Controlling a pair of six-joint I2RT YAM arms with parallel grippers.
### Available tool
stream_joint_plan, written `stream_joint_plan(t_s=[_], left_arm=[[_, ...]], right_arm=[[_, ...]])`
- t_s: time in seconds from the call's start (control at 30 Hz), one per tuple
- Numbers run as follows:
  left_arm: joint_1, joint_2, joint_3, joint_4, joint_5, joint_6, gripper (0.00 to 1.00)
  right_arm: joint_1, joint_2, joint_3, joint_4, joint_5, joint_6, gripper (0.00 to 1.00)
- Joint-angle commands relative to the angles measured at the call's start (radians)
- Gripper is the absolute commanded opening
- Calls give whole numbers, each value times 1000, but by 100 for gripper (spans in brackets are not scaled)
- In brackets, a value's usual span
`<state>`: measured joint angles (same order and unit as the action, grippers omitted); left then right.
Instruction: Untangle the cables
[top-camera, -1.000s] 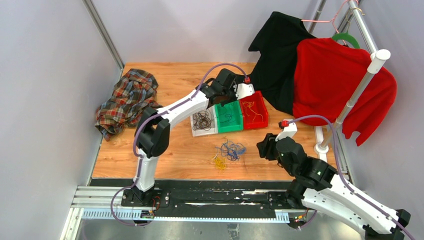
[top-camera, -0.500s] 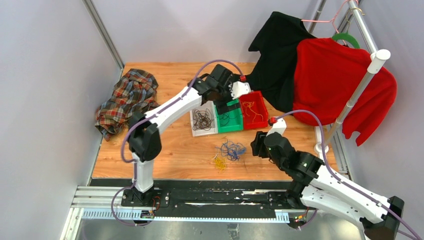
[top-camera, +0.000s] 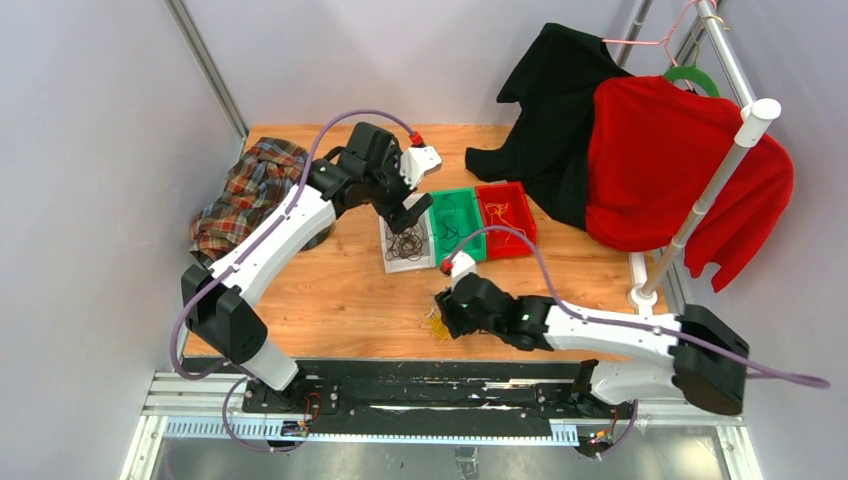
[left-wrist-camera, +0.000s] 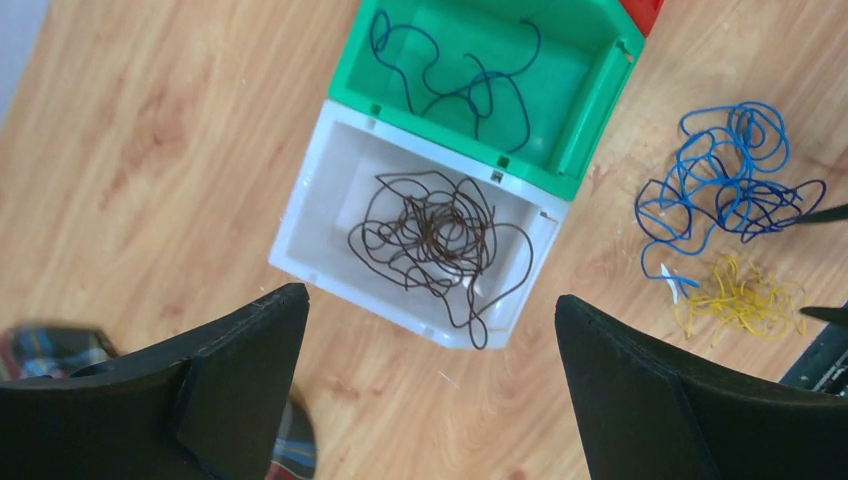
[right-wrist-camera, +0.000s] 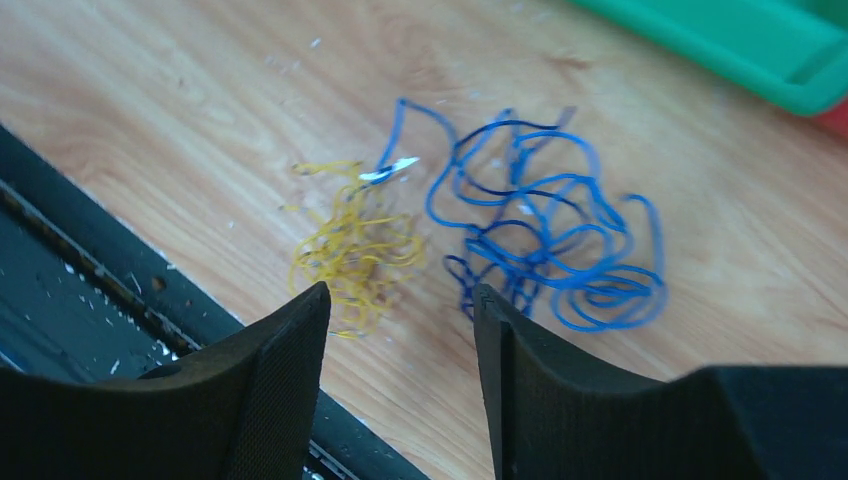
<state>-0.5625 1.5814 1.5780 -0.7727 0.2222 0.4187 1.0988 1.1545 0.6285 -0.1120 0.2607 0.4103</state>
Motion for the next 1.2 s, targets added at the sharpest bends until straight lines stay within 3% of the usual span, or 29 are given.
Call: stream_joint_plan(t_s=[0.0,0.13,0.23,0.37,0.5,0.87,1.17], left_arm=[[8,-75,-71,-7,28,-55,98],[8,-106,-96,-28,19,-84,98],[11,-129,-97,-54,14,-85,98],[22,-165,-120,-51,20,-69,98],[24,-176,-151,-51,42,-52,98],[24,-240,-211,-51,231,-22,100],[14,-334,-271,-65,588,-8,85]], right_arm=[[67,148,52,100,-55,-88,54],[73,262,35,146,-65,-78,54],[73,335,42,137,-62,-76,48],[73,338,70,107,-34,-95,27],[74,240,106,57,-11,-104,2],[60,-45,156,23,-69,-114,1],[35,-159,133,86,-185,-134,1]])
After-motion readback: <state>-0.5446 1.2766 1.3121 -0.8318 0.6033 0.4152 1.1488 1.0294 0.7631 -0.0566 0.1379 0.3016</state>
